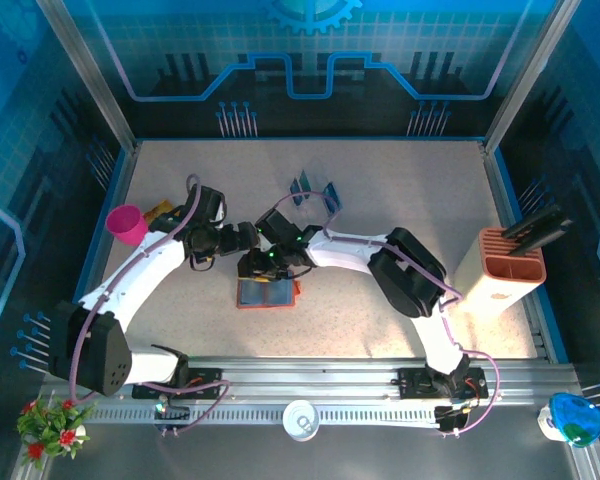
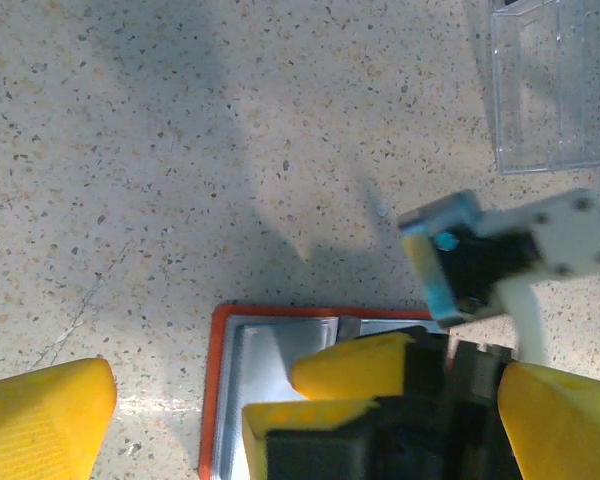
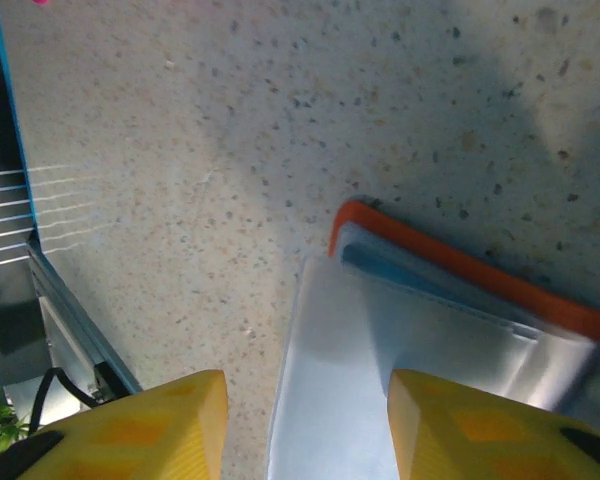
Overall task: Put the credit cards into the card holder
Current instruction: Flip over the card slot in the card holder.
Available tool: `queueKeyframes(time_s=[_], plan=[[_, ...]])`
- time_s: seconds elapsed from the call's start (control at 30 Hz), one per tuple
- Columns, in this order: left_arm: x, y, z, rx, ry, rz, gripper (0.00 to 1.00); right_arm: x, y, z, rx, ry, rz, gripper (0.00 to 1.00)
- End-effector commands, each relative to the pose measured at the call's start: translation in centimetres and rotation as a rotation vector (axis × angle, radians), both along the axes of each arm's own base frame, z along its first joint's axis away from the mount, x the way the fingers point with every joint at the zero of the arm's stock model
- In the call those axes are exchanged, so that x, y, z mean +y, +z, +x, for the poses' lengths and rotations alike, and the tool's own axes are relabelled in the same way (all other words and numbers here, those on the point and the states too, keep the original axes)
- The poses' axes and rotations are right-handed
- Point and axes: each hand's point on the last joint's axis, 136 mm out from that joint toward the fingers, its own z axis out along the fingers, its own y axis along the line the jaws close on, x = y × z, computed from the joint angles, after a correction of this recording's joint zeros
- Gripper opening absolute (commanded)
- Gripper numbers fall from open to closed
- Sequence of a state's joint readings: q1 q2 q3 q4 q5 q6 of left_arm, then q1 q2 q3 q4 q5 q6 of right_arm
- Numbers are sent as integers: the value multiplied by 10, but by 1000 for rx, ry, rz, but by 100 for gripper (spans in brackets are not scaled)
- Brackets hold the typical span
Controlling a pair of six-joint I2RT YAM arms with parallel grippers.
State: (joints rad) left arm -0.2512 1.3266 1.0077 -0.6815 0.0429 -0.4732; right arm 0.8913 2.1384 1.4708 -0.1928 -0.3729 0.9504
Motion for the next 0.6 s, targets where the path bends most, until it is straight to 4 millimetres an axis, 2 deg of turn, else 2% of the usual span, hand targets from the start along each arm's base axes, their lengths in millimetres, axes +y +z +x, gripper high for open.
queueKeyframes(time_s=[0.0,0.07,0.17,0.4,0.57], plan=[[0,15,-1,-17,12,-24,99,12,-12,-7,42,20,11,47],[0,16,-1,-18,12,-25,99,12,-15,-8,49,24,9,47],[1,16,-1,-18,15,-25,99,10,-9,-8,39,27,18,47],[1,12,-1,-12,20,-25,99,-2,31,5,-21,5,85,47],[1,9,-1,-6,20,-25,99,-22,55,12,-66,-24,102,47]])
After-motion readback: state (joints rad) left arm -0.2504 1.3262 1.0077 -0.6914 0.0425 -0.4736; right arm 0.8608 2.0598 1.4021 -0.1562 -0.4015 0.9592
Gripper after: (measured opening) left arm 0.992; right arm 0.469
